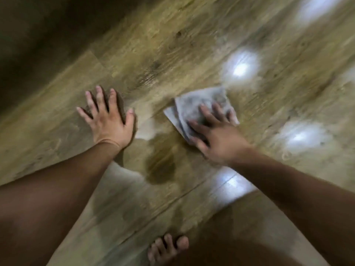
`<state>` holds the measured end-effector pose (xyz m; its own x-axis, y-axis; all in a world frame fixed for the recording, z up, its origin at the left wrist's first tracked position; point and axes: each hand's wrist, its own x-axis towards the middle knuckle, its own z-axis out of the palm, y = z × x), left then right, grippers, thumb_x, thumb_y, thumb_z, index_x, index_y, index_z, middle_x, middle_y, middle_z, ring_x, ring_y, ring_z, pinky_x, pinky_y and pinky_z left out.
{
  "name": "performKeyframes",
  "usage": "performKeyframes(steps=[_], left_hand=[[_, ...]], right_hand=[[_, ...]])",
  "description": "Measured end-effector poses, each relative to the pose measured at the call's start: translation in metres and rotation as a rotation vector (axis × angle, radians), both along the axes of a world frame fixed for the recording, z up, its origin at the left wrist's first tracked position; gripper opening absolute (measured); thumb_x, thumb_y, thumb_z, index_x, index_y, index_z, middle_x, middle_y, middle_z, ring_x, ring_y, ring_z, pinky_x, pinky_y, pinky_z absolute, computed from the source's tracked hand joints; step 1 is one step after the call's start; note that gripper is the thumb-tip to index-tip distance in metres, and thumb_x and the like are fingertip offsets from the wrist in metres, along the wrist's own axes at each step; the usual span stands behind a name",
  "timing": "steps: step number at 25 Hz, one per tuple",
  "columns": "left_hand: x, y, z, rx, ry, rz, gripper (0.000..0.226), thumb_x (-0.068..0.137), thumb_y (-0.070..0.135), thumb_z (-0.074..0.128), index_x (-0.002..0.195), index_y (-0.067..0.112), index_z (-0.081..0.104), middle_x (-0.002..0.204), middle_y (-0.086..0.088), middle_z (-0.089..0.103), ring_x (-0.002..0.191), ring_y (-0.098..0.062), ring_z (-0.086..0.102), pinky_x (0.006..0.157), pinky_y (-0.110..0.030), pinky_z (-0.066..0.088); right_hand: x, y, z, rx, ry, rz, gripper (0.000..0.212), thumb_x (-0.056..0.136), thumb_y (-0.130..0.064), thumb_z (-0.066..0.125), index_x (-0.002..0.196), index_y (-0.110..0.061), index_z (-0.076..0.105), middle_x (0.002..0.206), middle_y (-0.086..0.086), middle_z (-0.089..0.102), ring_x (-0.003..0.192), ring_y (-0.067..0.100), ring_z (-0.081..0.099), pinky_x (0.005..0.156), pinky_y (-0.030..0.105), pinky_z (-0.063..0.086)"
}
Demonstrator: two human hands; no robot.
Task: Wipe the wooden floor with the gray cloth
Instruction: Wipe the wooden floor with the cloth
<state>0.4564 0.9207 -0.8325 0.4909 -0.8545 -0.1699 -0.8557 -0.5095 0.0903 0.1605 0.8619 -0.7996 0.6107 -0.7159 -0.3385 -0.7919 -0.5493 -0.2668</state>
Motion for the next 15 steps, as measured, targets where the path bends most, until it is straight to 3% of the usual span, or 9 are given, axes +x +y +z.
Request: performKeyframes(steps=[4,6,8,10,12,15], left_hand=[[0.004,-0.001,-0.012,-0.057,-0.1,-0.053,0.075,0.094,0.059,0.025,0.15,0.009,0.028,0.161,-0.025,0.021,0.147,-0.049,0.015,0.113,-0.075,0.008],[0.008,-0.002,-0.015,-0.059,-0.089,-0.01,0.075,0.094,0.063,0.022,0.145,0.008,0.028,0.154,-0.029,0.028,0.139,-0.055,0.026,0.11,-0.076,0.019],[-0.011,-0.01,-0.007,-0.1,-0.014,0.02,0.075,0.092,0.067,0.02,0.139,0.009,0.034,0.147,-0.027,0.038,0.134,-0.053,0.036,0.109,-0.071,0.027],[-0.057,-0.012,0.01,-0.22,0.075,-0.097,0.065,0.099,0.059,0.023,0.138,0.009,0.037,0.148,-0.024,0.041,0.139,-0.048,0.034,0.114,-0.07,0.021],[-0.13,0.004,0.022,-0.331,0.168,-0.286,0.056,0.103,0.043,0.03,0.139,0.003,0.042,0.153,-0.021,0.04,0.147,-0.041,0.027,0.116,-0.068,0.002],[-0.223,0.021,0.024,-0.333,0.3,-0.695,0.051,0.1,0.038,0.035,0.131,0.003,0.054,0.15,-0.017,0.046,0.149,-0.038,0.026,0.112,-0.071,-0.007]], right_hand=[[0.01,-0.02,-0.006,-0.061,0.01,0.038,0.052,0.097,-0.057,0.035,0.148,-0.048,0.029,0.165,-0.001,0.005,0.152,0.03,-0.003,0.12,0.053,-0.003],[0.003,-0.022,-0.015,-0.114,-0.031,0.106,0.053,0.098,-0.056,0.032,0.15,-0.046,0.026,0.165,-0.001,0.007,0.152,0.028,-0.003,0.12,0.05,-0.005],[0.0,-0.013,-0.02,-0.112,-0.058,0.035,0.052,0.099,-0.055,0.03,0.149,-0.043,0.03,0.165,0.0,0.011,0.152,0.029,-0.001,0.119,0.051,-0.006],[-0.021,0.037,-0.016,-0.078,-0.067,0.013,0.052,0.1,-0.052,0.027,0.15,-0.038,0.031,0.164,0.004,0.011,0.151,0.034,-0.002,0.119,0.057,-0.005],[-0.071,0.119,-0.012,-0.012,-0.117,0.19,0.051,0.1,-0.049,0.031,0.148,-0.033,0.038,0.163,0.008,0.016,0.15,0.038,0.001,0.117,0.06,0.003],[-0.173,0.146,-0.007,0.038,-0.215,0.399,0.042,0.098,-0.041,0.047,0.138,-0.028,0.056,0.154,0.007,0.039,0.147,0.036,0.024,0.115,0.059,0.025]])
